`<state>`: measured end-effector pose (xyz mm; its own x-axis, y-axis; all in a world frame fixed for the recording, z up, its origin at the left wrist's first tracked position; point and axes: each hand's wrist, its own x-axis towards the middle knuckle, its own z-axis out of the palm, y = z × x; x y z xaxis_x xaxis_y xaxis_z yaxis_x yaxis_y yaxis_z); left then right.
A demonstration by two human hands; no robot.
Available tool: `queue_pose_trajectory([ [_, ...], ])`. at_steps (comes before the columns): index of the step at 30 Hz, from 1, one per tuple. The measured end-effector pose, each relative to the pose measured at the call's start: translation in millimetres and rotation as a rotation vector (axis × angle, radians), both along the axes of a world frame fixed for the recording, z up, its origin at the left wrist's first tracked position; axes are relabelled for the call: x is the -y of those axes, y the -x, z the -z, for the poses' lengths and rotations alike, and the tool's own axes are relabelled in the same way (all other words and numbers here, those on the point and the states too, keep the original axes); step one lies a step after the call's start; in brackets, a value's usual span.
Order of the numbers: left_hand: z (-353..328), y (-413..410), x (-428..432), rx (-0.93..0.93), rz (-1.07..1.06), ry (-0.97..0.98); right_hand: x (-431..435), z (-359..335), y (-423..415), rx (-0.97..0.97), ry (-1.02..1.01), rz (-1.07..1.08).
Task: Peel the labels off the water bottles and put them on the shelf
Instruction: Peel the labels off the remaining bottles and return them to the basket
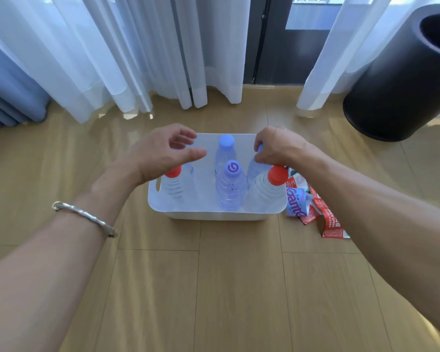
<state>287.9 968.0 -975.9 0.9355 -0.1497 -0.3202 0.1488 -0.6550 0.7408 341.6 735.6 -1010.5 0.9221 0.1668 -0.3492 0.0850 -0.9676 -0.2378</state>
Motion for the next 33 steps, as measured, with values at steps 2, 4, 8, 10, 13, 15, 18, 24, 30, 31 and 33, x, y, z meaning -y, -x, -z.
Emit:
queue_pose_trajectory([
  [2,-6.6,-2.6,9.3,0.104,-0.005,-0.056,3.4,-7.7,-1.1,0.066,-0.053,0.033],
  [4,-13.4,-3.3,18.3,0.185,-0.017,-0.085,2.3,-23.2,-4.9,0.156,-0.108,0.060],
  [8,-26.0,-7.2,35.8,0.290,-0.027,-0.049,-11.2,-77.0,-8.2,0.333,-0.236,0.041],
  [10,-31.8,-9.4,45.2,0.296,-0.029,0.009,-18.2,-109.6,-1.2,0.413,-0.294,-0.034],
  [13,-40.0,-11.6,57.1,0.327,-0.038,0.120,-29.5,-149.5,12.9,0.553,-0.417,-0.140],
  [15,-45.7,-10.3,59.5,0.380,-0.068,0.186,-37.2,-161.2,17.9,0.618,-0.573,-0.126],
  [18,-51.1,-5.4,54.4,0.370,-0.085,0.293,-43.2,-161.7,18.4,0.614,-0.842,-0.025],
  [24,-48.1,1.0,59.6,0.324,-0.108,0.302,-33.0,-138.5,7.9,0.538,-1.123,0.219],
  [30,-43.5,2.1,73.2,0.279,-0.277,0.372,-40.7,-98.6,6.7,0.076,-1.166,0.399],
  [31,-41.5,1.5,74.1,0.283,-0.273,0.358,-44.3,-93.8,9.9,-0.022,-1.180,0.401],
  [33,-38.9,1.9,74.9,0.267,-0.247,0.316,-48.5,-87.6,13.4,-0.120,-1.223,0.420],
])
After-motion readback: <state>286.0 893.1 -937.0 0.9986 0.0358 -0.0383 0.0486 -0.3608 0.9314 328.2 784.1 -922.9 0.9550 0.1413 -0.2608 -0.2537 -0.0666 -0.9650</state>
